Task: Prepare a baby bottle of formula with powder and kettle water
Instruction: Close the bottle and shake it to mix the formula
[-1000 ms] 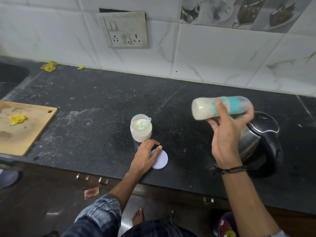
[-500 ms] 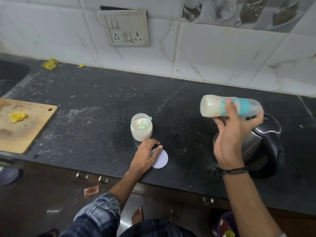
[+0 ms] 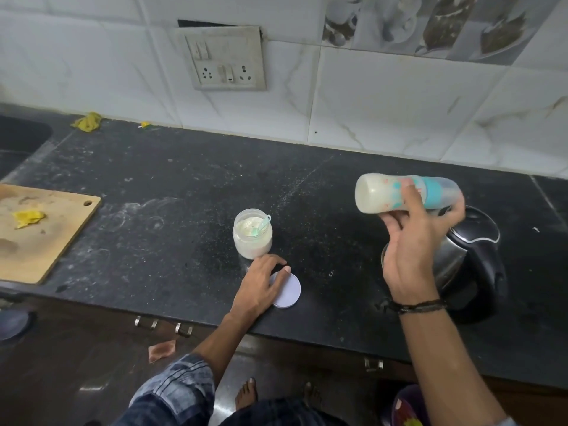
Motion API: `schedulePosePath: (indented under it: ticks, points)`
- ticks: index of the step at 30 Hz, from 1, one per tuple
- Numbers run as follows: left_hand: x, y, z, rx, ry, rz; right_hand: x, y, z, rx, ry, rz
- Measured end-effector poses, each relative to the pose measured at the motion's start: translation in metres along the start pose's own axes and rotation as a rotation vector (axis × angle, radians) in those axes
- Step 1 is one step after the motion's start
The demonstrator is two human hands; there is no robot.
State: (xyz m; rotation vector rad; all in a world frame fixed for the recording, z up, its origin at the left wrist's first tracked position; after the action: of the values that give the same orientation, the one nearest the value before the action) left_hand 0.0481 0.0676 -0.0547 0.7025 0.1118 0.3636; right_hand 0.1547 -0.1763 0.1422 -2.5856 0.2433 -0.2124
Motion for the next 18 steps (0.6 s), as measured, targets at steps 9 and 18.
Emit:
schedulePosePath:
  ticks: [9,18]
  points:
    - [0.0,0.001,0.001,-0.001,-0.007,0.007,0.001,-0.011,-0.006,-0.023,0.04,-0.074]
    - [-0.002,0.0,-0.001,-0.008,0.007,0.001,0.004,-0.014,-0.014,-0.134,0.065,-0.17]
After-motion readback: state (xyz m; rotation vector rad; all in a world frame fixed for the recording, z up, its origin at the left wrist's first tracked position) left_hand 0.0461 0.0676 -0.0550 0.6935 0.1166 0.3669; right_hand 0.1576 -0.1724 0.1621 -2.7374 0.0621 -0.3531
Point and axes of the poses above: each hand's wrist, its own x-axis towards the middle knuckle, its own y-axis out of the back of the hand, z = x × y, the point moved 10 cm from there along x, towards the middle knuckle, and after that the axes turned 9 degrees about y, right-handed, at the moved point
